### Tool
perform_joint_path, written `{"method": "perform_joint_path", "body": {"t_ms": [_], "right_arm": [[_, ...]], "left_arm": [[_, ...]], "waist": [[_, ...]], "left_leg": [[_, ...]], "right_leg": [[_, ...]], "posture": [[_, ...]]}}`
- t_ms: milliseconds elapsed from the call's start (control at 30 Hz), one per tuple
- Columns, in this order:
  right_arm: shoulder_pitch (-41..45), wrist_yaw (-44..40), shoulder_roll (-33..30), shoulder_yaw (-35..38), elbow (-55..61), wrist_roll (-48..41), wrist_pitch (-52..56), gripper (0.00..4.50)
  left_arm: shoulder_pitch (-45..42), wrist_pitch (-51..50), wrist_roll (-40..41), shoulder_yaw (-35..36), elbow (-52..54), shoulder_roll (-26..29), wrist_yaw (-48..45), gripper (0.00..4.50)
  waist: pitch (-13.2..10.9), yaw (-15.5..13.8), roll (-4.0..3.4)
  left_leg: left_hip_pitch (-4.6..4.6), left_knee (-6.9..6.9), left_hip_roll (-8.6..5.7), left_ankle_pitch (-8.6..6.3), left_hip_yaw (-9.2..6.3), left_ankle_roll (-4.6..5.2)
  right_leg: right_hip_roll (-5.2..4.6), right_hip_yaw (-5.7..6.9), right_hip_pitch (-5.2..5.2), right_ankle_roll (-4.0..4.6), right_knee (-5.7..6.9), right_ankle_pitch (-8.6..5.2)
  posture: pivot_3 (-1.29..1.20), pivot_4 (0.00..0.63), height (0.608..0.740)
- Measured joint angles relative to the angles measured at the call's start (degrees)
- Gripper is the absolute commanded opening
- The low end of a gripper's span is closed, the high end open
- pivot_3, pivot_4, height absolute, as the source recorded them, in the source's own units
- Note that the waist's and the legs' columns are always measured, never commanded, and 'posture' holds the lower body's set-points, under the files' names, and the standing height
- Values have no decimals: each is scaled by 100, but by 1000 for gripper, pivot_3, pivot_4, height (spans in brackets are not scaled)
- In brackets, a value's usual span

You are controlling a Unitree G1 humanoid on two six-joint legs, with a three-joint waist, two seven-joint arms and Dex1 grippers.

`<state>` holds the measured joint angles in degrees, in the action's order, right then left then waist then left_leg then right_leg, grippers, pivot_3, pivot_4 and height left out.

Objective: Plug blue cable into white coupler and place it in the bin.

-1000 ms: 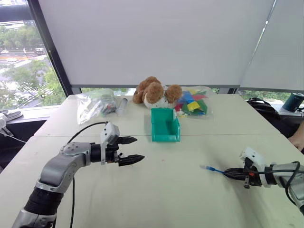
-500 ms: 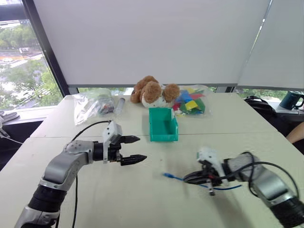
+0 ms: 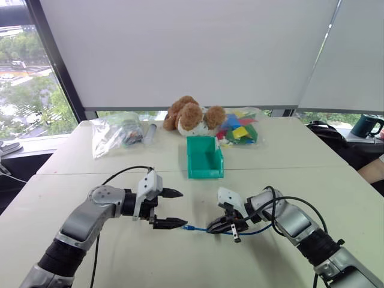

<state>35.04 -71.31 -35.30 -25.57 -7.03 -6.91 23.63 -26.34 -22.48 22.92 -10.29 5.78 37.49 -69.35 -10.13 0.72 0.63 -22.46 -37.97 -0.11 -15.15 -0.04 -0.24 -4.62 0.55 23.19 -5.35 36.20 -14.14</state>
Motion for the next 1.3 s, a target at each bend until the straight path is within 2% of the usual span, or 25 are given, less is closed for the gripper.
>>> {"method": "perform_joint_path", "body": {"t_ms": [167,333,500,633,867,1167,1267,1300], "right_arm": [[20,93,-41,120,84,8,124,3898],[-382,399,-574,951,1328,-275,746,3898],[-1242,768,-884,1556,2847,-682,1489,3898],[-1698,1135,-994,1876,3593,-922,1983,3898],[-2017,1726,-1024,2243,4251,-1262,2548,3898],[-2151,2242,-1007,2200,4399,-1470,2721,3898],[-2151,2317,-1007,2148,4399,-1504,2721,3951],[-2151,2338,-1008,2148,4399,-1526,2721,3951]], "left_arm": [[-15,624,-354,-235,-480,26,-406,4500],[-388,1673,-804,-462,-1559,-113,-867,4500],[-898,2651,-1122,-706,-2833,-656,-1366,4500],[-1232,3427,-1426,-930,-3746,-1016,-1650,4500],[-1463,4214,-1657,-972,-4467,-1250,-1840,4500],[-1518,4643,-1669,-913,-4761,-1291,-1857,4500],[-1557,4720,-1676,-914,-4853,-1295,-1859,3638],[-1555,4682,-1692,-914,-4841,-1293,-1859,3127]], "waist": [[0,-19,-1],[-3,-124,-5],[-1,-158,-4],[-1,-139,-3],[-1,-143,-3],[0,-141,-2],[0,-141,-3],[0,-141,-3]], "left_leg": [[-5,0,-2,0,0,0],[-30,-1,-6,-1,2,1],[-59,-9,-7,-2,-10,4],[-74,-18,-7,-2,-9,4],[-81,-18,-4,-2,-12,5],[-80,-18,-4,-2,-14,5],[-80,-18,-5,-2,-14,5],[-80,-19,-5,-2,-14,5]], "right_leg": [[-6,0,3,1,0,0],[-9,1,26,-16,-2,9],[-9,9,38,-16,-8,9],[-8,8,52,-16,-7,9],[-5,9,61,-17,-4,9],[-4,10,60,-17,-3,9],[-4,10,59,-17,-3,10],[-4,10,58,-17,-3,10]], "posture": [[0,150,740],[0,150,740],[0,150,740],[0,150,740],[0,150,740],[0,150,740],[0,150,740],[0,150,740]]}}
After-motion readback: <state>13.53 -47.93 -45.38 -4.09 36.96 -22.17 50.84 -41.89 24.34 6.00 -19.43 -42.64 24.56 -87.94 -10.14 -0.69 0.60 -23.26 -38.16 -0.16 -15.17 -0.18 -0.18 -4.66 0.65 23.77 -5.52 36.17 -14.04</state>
